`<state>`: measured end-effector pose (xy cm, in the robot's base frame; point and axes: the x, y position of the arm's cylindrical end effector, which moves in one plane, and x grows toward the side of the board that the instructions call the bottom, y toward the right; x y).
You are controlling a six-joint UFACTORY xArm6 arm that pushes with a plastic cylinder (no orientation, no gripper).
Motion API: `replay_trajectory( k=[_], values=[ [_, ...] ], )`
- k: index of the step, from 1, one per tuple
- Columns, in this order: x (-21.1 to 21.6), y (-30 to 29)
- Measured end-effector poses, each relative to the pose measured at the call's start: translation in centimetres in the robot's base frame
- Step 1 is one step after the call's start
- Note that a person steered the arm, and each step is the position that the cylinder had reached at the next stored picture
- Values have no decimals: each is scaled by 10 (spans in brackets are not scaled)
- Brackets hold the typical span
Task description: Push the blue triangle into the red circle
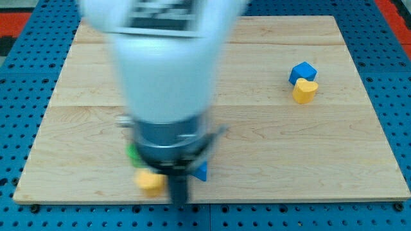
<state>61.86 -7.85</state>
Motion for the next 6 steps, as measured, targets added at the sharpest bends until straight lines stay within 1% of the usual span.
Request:
replay_trajectory(
  k=[1,2,3,4,5,6],
  values=[
    [-12,-25],
    [-22,-21],
    [-22,26],
    [-25,89],
    [-114,94],
    [-142,49]
  ],
)
